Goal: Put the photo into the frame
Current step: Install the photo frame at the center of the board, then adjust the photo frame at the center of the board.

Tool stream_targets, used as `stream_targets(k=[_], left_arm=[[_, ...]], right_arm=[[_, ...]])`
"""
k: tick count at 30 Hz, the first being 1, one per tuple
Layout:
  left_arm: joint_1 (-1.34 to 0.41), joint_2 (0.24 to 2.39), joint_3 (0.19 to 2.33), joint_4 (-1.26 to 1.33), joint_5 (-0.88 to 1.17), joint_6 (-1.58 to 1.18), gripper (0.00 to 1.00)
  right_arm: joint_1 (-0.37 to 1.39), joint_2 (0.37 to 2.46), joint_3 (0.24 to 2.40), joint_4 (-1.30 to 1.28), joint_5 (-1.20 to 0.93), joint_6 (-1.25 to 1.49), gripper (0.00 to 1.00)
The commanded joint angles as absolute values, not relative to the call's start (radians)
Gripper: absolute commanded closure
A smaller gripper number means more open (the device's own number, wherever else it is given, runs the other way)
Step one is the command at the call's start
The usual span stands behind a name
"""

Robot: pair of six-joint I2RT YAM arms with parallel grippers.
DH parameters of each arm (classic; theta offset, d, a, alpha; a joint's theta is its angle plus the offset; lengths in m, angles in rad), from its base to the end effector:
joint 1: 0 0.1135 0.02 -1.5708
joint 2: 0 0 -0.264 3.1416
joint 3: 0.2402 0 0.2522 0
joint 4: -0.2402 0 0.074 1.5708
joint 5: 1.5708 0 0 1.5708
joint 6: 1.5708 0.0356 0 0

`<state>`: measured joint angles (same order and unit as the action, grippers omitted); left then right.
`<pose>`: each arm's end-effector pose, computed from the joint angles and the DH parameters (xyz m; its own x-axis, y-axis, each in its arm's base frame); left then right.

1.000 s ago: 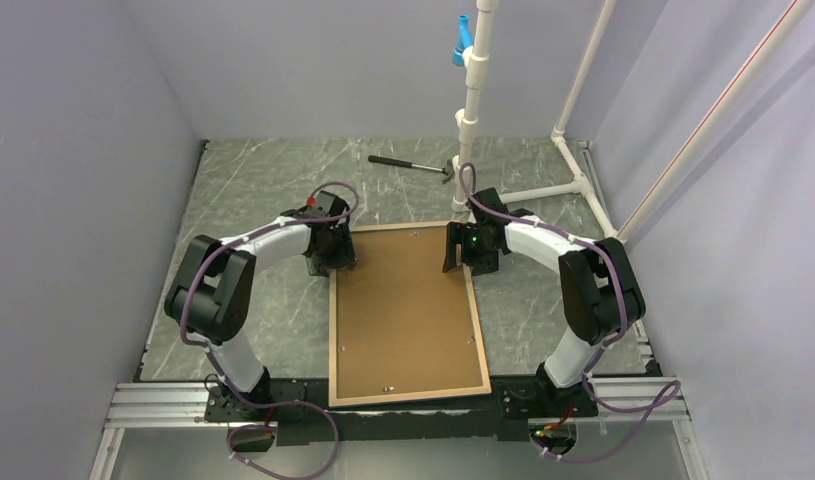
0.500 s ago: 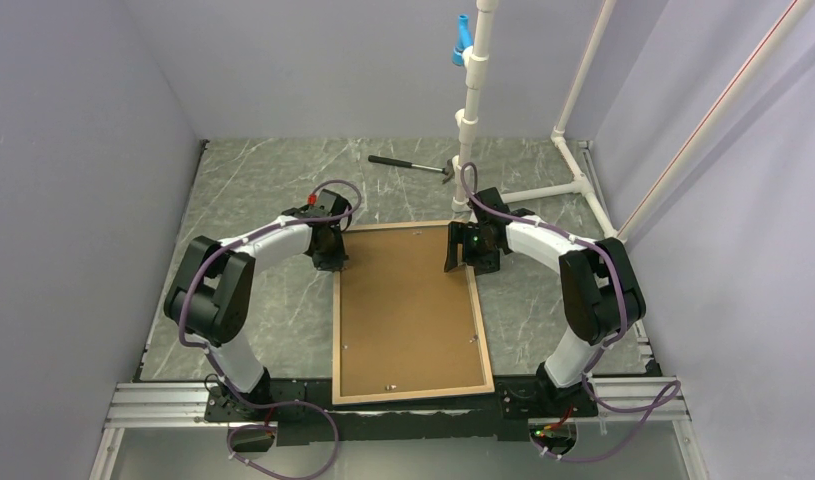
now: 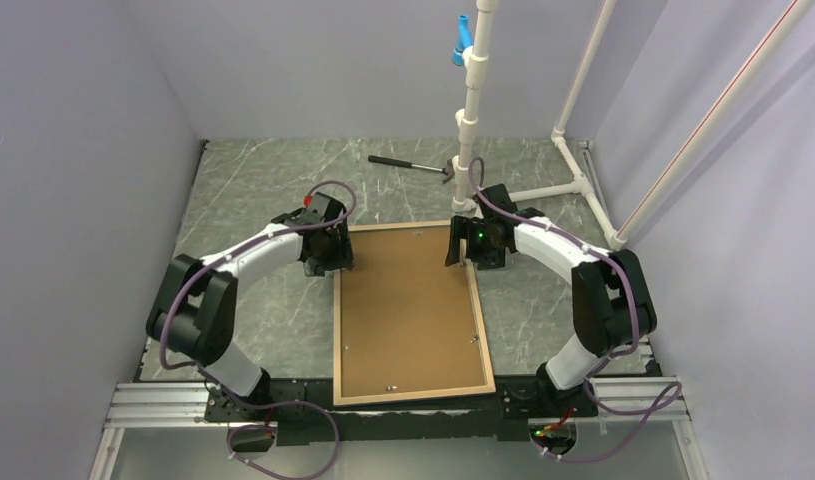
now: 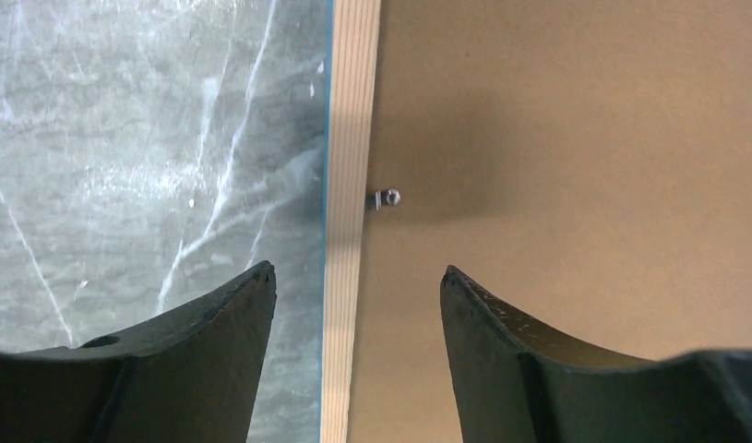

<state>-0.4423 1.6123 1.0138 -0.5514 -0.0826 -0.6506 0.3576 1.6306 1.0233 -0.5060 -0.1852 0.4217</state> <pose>0.2831 -0.1308 0.1889 -0.8963 -0.2434 -0.3707 -0.1844 0.9648 -0.1875 0.2968 0.1179 0.1887 -0.9388 0.0787 -0.3354 -0.0394 0.9426 0.3315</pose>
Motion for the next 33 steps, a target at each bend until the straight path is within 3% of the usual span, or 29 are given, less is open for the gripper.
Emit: stream_targets(k=[1,8,12,15,19,20,25,29,33], left_arm=[[-0.448,1.503,0.962,-0.545,-0.034,-0.654,0.31],[-0.471,1.463,0.829,-0.481,0.025,-0.668,0.37],[-0.490,1.489,0.801,-0.444,0.045,-0.678,0.47],[-0.495,1.513,0.794,-0.437,0.044,-0.691,0.61],[-0.498,1.528,0.785,-0.436,0.028,-0.708,0.97],[-0.498,1.526,0.783,-0.439,0.024,-0.713,1.00],[-0.497,1.474,0.741,-0.443,0.010,-0.763,1.00],[-0.487,1.397,0.701,-0.475,-0.012,-0.811,1.00],[-0.430,1.300,0.649,-0.520,-0.045,-0.866,1.00]], right_arm=[[0.337,1.551,1.001,-0.521,-0.189,0.413,0.14],[0.318,1.476,0.921,-0.522,-0.212,0.412,0.12],[0.314,1.446,0.880,-0.520,-0.220,0.417,0.12],[0.311,1.432,0.859,-0.517,-0.225,0.420,0.12],[0.310,1.425,0.851,-0.519,-0.227,0.419,0.12],[0.311,1.424,0.852,-0.519,-0.226,0.418,0.12],[0.310,1.415,0.863,-0.526,-0.227,0.415,0.11],[0.309,1.398,0.865,-0.521,-0.235,0.417,0.01],[0.307,1.382,0.868,-0.518,-0.240,0.420,0.00]])
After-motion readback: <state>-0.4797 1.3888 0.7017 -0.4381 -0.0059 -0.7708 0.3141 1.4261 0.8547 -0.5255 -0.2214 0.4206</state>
